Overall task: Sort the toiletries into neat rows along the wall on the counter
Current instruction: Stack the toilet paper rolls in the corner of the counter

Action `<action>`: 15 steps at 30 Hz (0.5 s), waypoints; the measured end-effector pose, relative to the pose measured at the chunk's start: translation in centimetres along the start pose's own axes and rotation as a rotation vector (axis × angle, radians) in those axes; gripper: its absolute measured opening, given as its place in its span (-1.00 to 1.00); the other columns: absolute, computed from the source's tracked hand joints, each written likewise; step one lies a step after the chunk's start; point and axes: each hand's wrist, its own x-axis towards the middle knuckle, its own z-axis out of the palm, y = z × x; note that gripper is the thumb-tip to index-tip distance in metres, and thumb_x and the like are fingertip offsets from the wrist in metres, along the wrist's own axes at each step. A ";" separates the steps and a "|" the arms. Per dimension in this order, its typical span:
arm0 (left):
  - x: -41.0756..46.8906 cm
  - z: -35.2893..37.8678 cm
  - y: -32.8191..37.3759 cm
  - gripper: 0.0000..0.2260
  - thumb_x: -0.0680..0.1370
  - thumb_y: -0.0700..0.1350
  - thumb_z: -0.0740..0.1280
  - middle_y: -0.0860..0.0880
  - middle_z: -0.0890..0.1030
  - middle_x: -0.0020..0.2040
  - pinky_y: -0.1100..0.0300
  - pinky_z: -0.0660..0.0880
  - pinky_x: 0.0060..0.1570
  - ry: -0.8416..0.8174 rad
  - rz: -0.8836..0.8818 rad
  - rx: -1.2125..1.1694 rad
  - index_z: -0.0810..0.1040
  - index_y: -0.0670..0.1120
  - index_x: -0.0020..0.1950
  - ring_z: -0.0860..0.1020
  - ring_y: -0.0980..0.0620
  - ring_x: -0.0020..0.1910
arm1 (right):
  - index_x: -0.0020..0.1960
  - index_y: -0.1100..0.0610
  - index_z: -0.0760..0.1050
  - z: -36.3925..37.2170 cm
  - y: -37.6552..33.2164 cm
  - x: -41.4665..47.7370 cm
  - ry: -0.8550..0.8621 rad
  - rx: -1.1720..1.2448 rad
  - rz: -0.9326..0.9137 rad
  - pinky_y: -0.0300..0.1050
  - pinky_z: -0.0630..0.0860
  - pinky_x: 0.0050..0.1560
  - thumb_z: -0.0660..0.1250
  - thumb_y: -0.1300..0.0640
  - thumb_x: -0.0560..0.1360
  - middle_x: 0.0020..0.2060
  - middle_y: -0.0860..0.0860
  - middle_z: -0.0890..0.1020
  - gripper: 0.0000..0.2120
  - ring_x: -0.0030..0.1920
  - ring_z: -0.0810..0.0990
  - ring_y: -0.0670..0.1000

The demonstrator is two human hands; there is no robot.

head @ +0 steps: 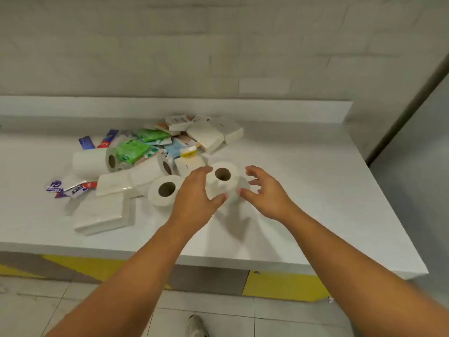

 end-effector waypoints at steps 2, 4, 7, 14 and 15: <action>1.5 0.8 -1.6 -0.28 0.42 0.06 0.54 0.00 0.40 0.44 0.12 0.37 0.36 -0.027 0.013 -0.002 0.30 -0.03 0.49 0.40 -0.01 0.39 | 0.50 -0.05 0.21 1.5 0.5 1.4 -0.003 0.008 0.075 0.01 0.44 0.32 0.44 -0.07 0.47 0.40 -0.13 0.40 -0.31 0.33 0.44 -0.03; 2.6 1.6 -3.1 -0.23 0.39 0.04 0.57 0.00 0.37 0.44 0.16 0.33 0.38 -0.067 0.009 -0.020 0.27 -0.03 0.49 0.37 -0.01 0.40 | 0.52 -0.06 0.15 2.7 1.3 1.8 -0.023 0.025 0.114 0.07 0.41 0.36 0.45 -0.08 0.46 0.44 -0.12 0.36 -0.25 0.37 0.41 -0.01; 5.4 3.0 -5.2 -0.10 0.33 0.14 0.60 0.01 0.35 0.48 -0.01 0.37 0.41 -0.109 -0.005 -0.073 0.19 -0.01 0.53 0.34 -0.01 0.45 | 0.54 -0.09 0.11 4.1 2.4 3.3 0.007 0.100 0.158 0.08 0.39 0.38 0.47 -0.12 0.43 0.46 -0.14 0.33 -0.19 0.41 0.38 -0.03; 8.4 5.5 -6.6 -0.07 0.30 0.16 0.60 0.10 0.41 0.41 0.20 0.35 0.24 -0.229 -0.005 -0.102 0.18 0.04 0.54 0.37 0.08 0.39 | 0.44 -0.17 0.29 4.3 3.9 5.0 -0.062 0.204 0.134 0.12 0.44 0.35 0.45 0.03 0.48 0.32 -0.24 0.48 -0.39 0.36 0.43 -0.09; 8.5 5.8 -6.6 -0.11 0.30 0.13 0.61 0.16 0.43 0.34 0.24 0.34 0.18 -0.233 0.007 -0.124 0.21 0.06 0.51 0.39 0.14 0.32 | 0.44 -0.15 0.31 4.1 4.0 5.1 -0.070 0.223 0.119 0.10 0.45 0.34 0.44 0.09 0.50 0.31 -0.23 0.50 -0.42 0.36 0.44 -0.10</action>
